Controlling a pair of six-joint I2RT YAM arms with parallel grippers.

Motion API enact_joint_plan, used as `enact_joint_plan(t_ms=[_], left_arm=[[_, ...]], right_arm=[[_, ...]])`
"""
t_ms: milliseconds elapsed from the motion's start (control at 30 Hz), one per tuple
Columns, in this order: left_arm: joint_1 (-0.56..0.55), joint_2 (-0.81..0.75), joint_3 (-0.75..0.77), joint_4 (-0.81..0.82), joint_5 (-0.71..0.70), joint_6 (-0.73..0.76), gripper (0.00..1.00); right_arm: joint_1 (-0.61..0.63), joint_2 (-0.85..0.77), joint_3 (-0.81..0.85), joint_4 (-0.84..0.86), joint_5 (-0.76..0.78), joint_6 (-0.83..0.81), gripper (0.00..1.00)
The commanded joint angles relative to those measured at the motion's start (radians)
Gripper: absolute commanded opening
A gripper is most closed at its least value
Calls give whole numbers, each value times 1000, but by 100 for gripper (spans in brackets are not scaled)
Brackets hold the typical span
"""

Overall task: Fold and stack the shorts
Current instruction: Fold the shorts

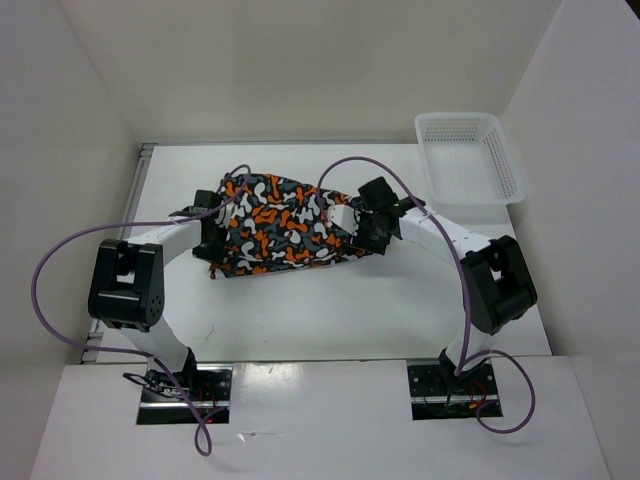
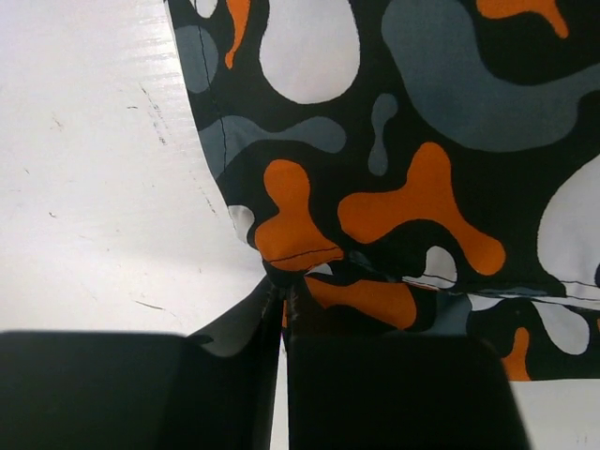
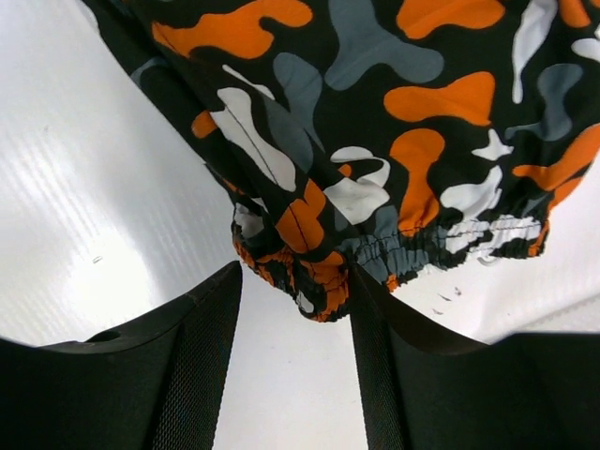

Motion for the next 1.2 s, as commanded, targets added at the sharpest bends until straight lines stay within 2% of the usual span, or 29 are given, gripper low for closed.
enact_joint_plan(t_ms=[0,67,133,167,200,300,400,533,567,833,967,1167], left_arm=[[1,0,24,-39,-28,4,5],[1,-9,24,-48,-37,4,1],[1,-9,44,-59,-37,4,0],[1,-9,44,-59,-37,4,0],[1,-9,59,-59,-47,4,0],[1,-29,87,-77,-59,4,0],[1,-53,96,-86,-68,4,0],[1,-63,116,-96,-91,4,0],[1,-63,126,-96,-102,4,0],[1,-81,169,-151,-111,4,1],[1,-90,252,-286,-77,4,1],[-32,-124,225,-442,35,4,13]], right_arm=[[-8,-34,32,-47,-38,-12,56],[-8,-34,17,-29,-27,-21,58],[-8,-25,-30,34,16,-30,52],[-8,-14,-43,54,30,-30,43],[-8,2,-52,72,51,-30,24],[-8,3,-52,122,63,-20,1],[-8,3,-6,157,103,-9,0],[-8,-20,17,264,242,-18,0],[-8,-30,17,330,273,-18,0],[-8,-74,-49,510,448,-133,0],[-8,-111,-49,484,447,-144,0],[-8,-140,-90,243,346,-175,0]])
